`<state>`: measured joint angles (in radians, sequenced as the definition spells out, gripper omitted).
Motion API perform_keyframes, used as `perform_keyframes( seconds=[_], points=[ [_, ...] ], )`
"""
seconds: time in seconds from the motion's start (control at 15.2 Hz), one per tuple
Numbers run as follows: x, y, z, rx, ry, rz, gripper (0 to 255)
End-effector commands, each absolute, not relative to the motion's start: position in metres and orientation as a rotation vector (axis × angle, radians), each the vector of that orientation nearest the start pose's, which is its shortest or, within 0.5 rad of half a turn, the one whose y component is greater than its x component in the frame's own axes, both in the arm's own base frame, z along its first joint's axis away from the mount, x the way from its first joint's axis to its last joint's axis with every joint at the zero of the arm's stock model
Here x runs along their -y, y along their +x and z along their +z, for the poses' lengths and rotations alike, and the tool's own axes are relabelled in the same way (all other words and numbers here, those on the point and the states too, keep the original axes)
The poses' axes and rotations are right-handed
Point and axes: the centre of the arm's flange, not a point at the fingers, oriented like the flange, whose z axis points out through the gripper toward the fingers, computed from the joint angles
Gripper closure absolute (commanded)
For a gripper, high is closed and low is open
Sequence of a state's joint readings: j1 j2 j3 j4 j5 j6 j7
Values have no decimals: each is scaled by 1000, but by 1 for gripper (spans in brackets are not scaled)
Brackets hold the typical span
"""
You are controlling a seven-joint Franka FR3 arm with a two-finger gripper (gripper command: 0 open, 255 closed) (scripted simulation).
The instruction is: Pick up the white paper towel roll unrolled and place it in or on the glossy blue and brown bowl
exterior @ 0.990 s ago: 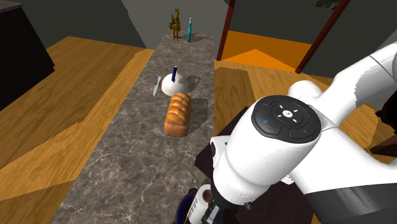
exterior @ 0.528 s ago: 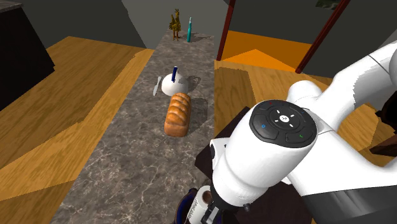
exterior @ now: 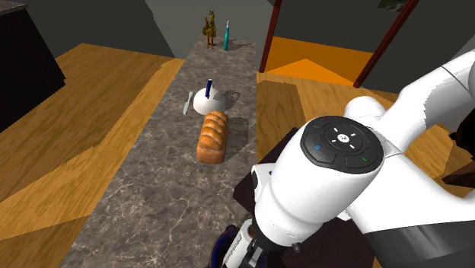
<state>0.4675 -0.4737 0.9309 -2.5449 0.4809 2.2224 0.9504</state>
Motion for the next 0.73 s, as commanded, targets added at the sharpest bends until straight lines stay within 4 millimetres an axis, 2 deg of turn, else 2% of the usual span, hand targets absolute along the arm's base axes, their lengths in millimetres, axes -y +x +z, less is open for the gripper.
perform_keyframes(
  seconds=[0.0,0.13,0.66],
  points=[
    [-419,68,389,151,-3108,-9,0],
    [-418,67,412,151,-3108,-9,0],
    [-418,67,412,151,-3108,-9,0]
  ],
)
